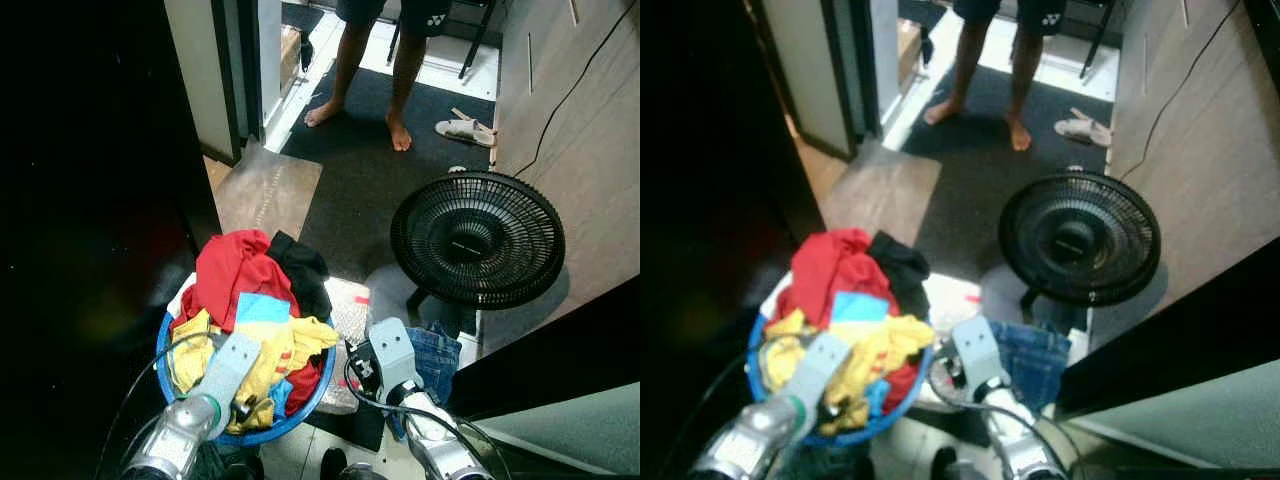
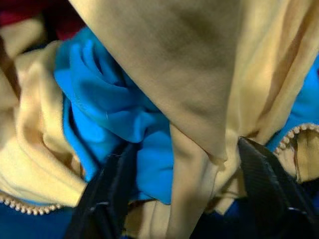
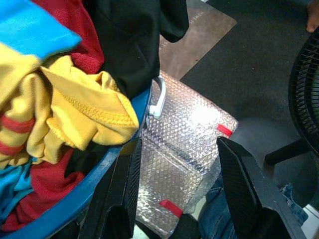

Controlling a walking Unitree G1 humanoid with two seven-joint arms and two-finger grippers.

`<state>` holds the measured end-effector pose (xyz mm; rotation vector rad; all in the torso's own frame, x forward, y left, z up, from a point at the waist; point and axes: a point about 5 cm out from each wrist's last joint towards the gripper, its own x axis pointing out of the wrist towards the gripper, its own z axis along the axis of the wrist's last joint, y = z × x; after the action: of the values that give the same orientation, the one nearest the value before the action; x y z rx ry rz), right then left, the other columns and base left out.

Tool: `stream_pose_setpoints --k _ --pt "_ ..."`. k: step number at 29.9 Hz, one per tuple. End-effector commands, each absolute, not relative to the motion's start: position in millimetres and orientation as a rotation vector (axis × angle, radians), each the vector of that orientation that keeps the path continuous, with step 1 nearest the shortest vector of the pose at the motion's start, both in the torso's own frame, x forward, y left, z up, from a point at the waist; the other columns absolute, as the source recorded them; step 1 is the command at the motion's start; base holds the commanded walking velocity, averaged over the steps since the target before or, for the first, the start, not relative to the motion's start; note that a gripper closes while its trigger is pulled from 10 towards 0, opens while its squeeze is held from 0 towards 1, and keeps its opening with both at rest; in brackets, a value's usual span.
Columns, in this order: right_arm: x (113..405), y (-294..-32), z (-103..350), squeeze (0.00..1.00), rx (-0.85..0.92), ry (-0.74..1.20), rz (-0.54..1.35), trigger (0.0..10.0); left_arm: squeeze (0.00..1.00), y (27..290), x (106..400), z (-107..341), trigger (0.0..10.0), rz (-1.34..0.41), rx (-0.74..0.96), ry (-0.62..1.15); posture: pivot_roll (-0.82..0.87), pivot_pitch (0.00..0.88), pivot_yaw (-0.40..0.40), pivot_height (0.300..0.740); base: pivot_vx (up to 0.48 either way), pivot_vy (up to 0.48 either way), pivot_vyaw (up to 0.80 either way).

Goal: Clothes washing

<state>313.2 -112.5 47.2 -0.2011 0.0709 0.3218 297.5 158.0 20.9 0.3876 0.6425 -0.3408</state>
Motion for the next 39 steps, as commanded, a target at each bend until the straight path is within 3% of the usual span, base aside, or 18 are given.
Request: stream_pose_setpoints --k 1,13,31,32,36,39 --pt "305.5 -118.1 34.5 0.0 -0.199 0.126 0.307 10.0 0.0 161.4 282.0 3.5 0.0 -0.351 0.392 0.719 0.1 0.285 -0.009 0.74 0.0 0.0 0.0" --pt "307.0 -120.7 34.8 0.0 -0.199 0.131 0.301 10.0 0.0 157.7 279.6 8.4 0.0 -0.367 0.352 0.673 0.1 0.279 -0.012 0.74 0.0 0.0 0.0" --pt "311.9 -122.2 41.4 0.0 -0.19 0.103 0.284 10.0 0.0 140.9 273.3 50.5 0.0 -0.433 0.274 0.47 0.1 0.249 -0.005 0.74 0.0 0.0 0.0" --pt "315.6 -121.2 48.2 0.0 -0.18 0.071 0.283 10.0 0.0 132.5 276.6 76.4 10.0 -0.448 0.257 0.327 0.1 0.237 -0.006 0.74 0.0 0.0 0.0" --pt "328.7 -114.8 78.6 0.0 -0.136 -0.066 0.289 10.0 0.0 105.0 273.7 161.7 10.0 -0.541 0.171 -0.05 0.1 0.2 -0.006 0.74 0.0 0.0 0.0" --pt "333.4 -109.8 95.7 0.0 -0.113 -0.138 0.307 10.0 0.0 96.1 268.5 184.9 10.0 -0.592 0.169 -0.138 0.1 0.19 -0.005 0.74 0.0 0.0 0.0"
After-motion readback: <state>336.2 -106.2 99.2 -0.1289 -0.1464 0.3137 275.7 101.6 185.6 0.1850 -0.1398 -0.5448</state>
